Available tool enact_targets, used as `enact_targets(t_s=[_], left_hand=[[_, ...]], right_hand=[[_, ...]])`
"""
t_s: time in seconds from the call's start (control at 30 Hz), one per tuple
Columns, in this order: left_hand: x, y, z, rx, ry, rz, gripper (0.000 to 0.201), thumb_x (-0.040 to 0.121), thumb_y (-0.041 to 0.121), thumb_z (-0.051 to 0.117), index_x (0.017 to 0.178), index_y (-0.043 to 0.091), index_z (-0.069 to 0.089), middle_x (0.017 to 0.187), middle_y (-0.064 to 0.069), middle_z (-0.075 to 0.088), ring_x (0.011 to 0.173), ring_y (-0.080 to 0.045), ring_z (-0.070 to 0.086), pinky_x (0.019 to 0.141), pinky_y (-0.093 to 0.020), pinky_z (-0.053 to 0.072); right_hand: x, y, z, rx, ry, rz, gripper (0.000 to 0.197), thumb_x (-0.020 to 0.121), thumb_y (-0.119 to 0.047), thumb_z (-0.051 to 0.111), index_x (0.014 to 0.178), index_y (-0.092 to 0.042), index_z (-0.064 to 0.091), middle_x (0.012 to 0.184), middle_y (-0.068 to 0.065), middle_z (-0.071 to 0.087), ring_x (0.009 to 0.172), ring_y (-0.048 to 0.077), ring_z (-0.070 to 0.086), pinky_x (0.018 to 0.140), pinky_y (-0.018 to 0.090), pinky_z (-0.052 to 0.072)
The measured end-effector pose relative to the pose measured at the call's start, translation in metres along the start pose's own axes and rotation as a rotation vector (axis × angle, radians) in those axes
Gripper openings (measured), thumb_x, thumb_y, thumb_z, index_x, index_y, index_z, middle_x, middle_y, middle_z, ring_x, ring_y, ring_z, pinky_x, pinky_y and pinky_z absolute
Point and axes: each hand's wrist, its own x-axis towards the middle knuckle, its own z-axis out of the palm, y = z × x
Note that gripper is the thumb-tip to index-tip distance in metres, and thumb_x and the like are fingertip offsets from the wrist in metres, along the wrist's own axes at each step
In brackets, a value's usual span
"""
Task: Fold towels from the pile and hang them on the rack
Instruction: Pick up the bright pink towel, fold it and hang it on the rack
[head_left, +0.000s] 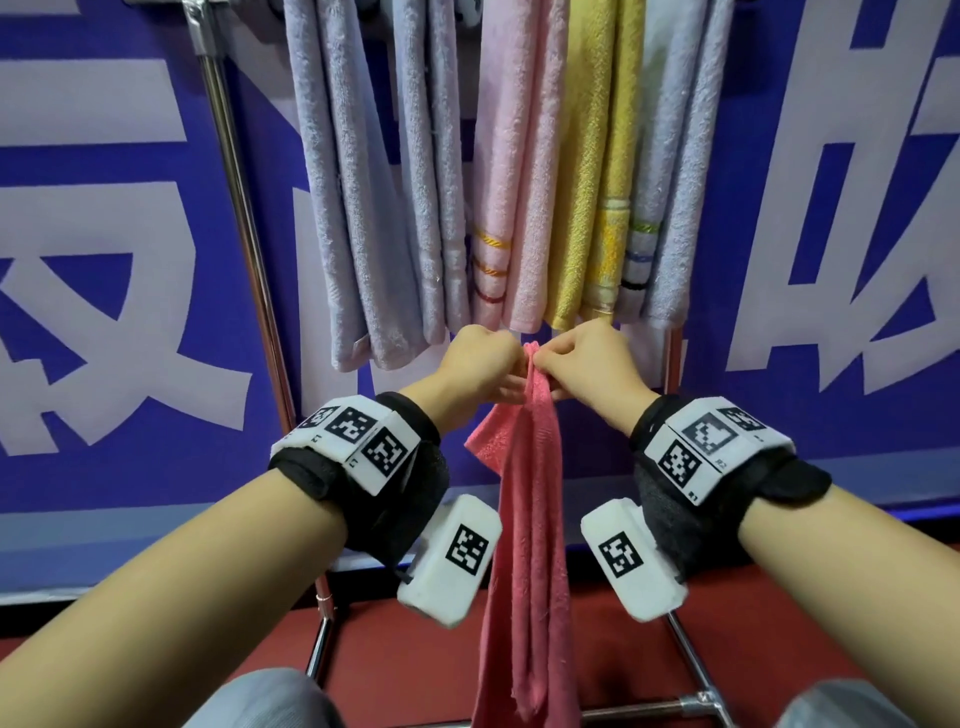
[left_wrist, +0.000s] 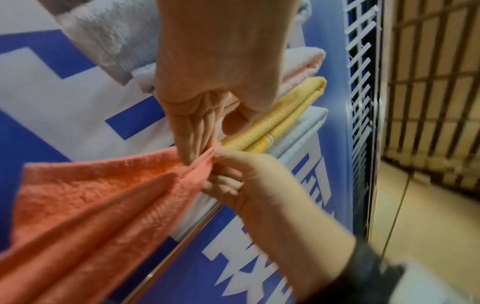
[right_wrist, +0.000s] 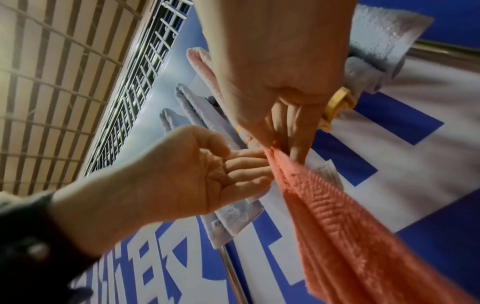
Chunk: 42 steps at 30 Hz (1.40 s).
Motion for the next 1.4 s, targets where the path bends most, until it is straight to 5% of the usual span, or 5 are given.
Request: enact_targets(t_s=[0.4, 0.7, 0.93, 1.2, 1.4], left_hand=[[-0.002, 0.011, -0.005, -0.058, -0.172, -0.156, 0.028, 0.080, 0.012, 0.040, 0.098, 0.008, 0.061, 0.097, -0.005, 0.055, 0.088, -0.017, 0.047, 0.088, -0.036, 0.046], [-0.011, -0.055, 0.022, 0.231, -0.123, 0.145, 0.021, 0.084, -0.007, 0.046, 0.095, 0.010, 0.042, 0.077, 0.000, 0.049, 0.060, -0.009, 0.046, 0.049, -0.018, 0.042], [-0.007, -0.068, 0.022, 0.579, -0.018, 0.268, 0.021, 0.086, 0.005, 0.044, 0.088, 0.015, 0.026, 0.079, -0.002, 0.043, 0.063, -0.022, 0.044, 0.059, -0.033, 0.032], [0.008, -0.007, -0.045, 1.337, 0.171, 0.658, 0.022, 0.090, 0.008, 0.039, 0.111, 0.010, 0.044, 0.111, -0.011, 0.061, 0.108, -0.029, 0.055, 0.096, -0.044, 0.032], [-0.008, 0.080, -0.072, 1.530, 0.356, 0.879, 0.029, 0.088, 0.000, 0.040, 0.117, -0.002, 0.043, 0.105, -0.021, 0.059, 0.093, -0.037, 0.056, 0.067, -0.041, 0.033]], right_hand=[[0.004, 0.010, 0.003, -0.120, 0.119, -0.030, 0.011, 0.073, -0.010, 0.067, 0.073, -0.002, 0.075, 0.071, 0.021, 0.069, 0.077, 0.032, 0.065, 0.074, 0.042, 0.054], [0.017, 0.009, -0.021, 0.039, 0.188, 0.126, 0.014, 0.067, -0.015, 0.071, 0.079, -0.011, 0.077, 0.069, 0.004, 0.068, 0.084, 0.025, 0.069, 0.080, 0.044, 0.057], [0.019, -0.002, -0.040, 0.103, 0.229, 0.141, 0.011, 0.067, -0.018, 0.070, 0.076, -0.016, 0.076, 0.076, 0.008, 0.073, 0.081, 0.024, 0.070, 0.080, 0.041, 0.058], [0.022, -0.017, -0.076, 0.161, 0.326, 0.153, 0.018, 0.055, -0.025, 0.068, 0.071, -0.019, 0.075, 0.077, 0.010, 0.074, 0.080, 0.024, 0.071, 0.081, 0.042, 0.058], [0.044, -0.051, -0.098, 0.255, 0.409, 0.078, 0.042, 0.034, -0.039, 0.065, 0.069, -0.018, 0.075, 0.075, 0.008, 0.073, 0.082, 0.022, 0.071, 0.079, 0.043, 0.058]])
